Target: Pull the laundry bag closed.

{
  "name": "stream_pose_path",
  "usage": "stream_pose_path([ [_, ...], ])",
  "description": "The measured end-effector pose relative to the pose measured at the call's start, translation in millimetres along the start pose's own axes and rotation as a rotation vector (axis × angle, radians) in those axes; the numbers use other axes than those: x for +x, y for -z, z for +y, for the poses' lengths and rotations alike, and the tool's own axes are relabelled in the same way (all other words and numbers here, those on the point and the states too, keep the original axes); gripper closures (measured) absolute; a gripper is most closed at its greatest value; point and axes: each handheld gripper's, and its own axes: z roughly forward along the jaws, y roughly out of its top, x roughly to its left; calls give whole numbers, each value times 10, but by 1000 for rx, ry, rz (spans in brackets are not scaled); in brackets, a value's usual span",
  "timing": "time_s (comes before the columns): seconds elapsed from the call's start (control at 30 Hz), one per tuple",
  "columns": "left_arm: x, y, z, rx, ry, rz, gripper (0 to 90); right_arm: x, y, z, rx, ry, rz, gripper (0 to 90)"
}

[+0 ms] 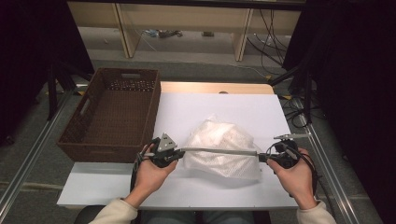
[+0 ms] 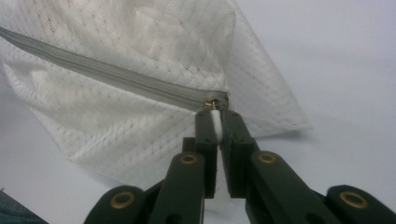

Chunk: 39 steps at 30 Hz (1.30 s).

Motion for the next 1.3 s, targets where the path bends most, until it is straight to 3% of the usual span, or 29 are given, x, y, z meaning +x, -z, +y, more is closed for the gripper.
stream_pose_path([
  [0.2, -1, -1, 1, 2, 0, 1, 869, -24, -30, -4, 6, -7, -19, 868],
  [0.4, 2, -5, 1, 9, -18, 8, 870, -41, -39, -8, 13, -10, -15, 867],
  [0.67, 1, -8, 2, 7, -11, 5, 869, -49, -55, -6, 19, -15, -16, 868],
  [1.0, -3, -7, -11, 18, -19, 3, 867, 2, -67, -13, 1, -26, -29, 865],
  [1.03, -1, -7, -13, 17, -22, 1, 866, -18, -65, -10, 5, 8, -19, 865],
  [1.3, 2, -5, -31, 18, -28, -4, 847, 39, -61, -10, -14, 16, -19, 863],
])
